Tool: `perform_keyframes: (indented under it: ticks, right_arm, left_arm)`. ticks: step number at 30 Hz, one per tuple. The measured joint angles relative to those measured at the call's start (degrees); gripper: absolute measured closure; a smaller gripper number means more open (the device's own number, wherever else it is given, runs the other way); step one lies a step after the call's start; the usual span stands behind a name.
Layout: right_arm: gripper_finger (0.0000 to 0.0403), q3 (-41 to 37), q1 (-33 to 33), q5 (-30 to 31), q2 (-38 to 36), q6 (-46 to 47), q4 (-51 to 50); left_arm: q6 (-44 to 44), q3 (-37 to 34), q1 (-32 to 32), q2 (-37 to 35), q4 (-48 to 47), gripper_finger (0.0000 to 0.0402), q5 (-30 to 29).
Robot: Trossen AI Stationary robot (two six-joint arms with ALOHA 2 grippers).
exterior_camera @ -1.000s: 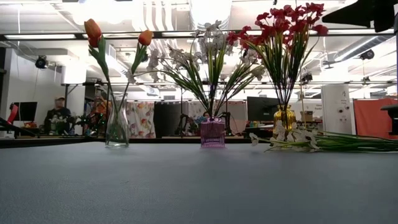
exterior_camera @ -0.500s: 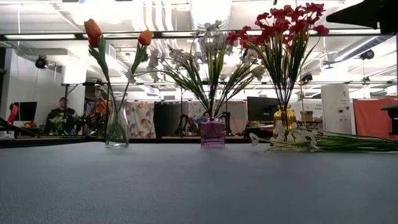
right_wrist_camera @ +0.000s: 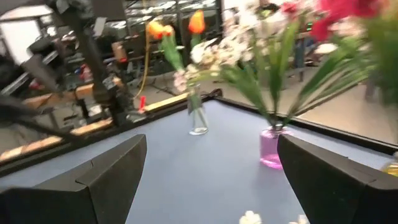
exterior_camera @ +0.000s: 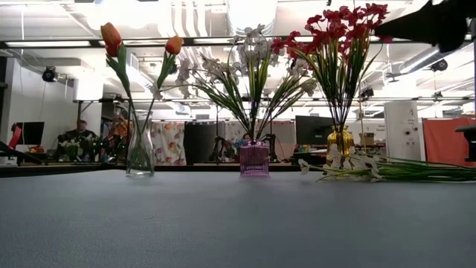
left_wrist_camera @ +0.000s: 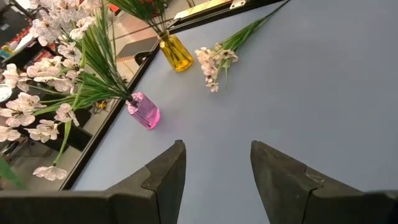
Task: Sort flowers into vase by color
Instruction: Put the white flowers into the pink vase
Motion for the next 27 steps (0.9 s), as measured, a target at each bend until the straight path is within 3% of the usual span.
perform_keyframes:
  ticks: [5,9,14,19,22,27]
  right_arm:
    - [0.0049,1.78,-2.91,-6.00,2.43,1.97,-1.46]
    - [0.0049,4.09,-6.61,-11.83,3.75,9.12,-10.93]
    - [0.0049,10.62,-13.12,-25.04,4.62,27.17,-38.93]
    - [0.0049,19.89,-17.74,-39.66,5.82,42.84,-71.00]
    - [0.0049,24.21,-17.80,-43.91,6.61,46.57,-82.94]
    - [0.0049,28.82,-17.57,-50.84,7.48,53.74,-102.51]
  left_arm:
    - [1.68,0.00,0.75,0.00,-0.07,0.0238,-0.02]
    - [1.72,0.00,0.78,0.00,-0.04,0.0238,0.00]
    - [1.24,0.00,0.78,0.00,0.45,0.0238,0.66]
    - [-1.58,0.00,0.78,0.00,0.93,0.0238,7.35]
    - [-3.43,0.00,0.78,0.00,0.94,0.0238,10.56]
    - [-4.77,-0.06,0.59,0.00,1.26,0.0238,11.04]
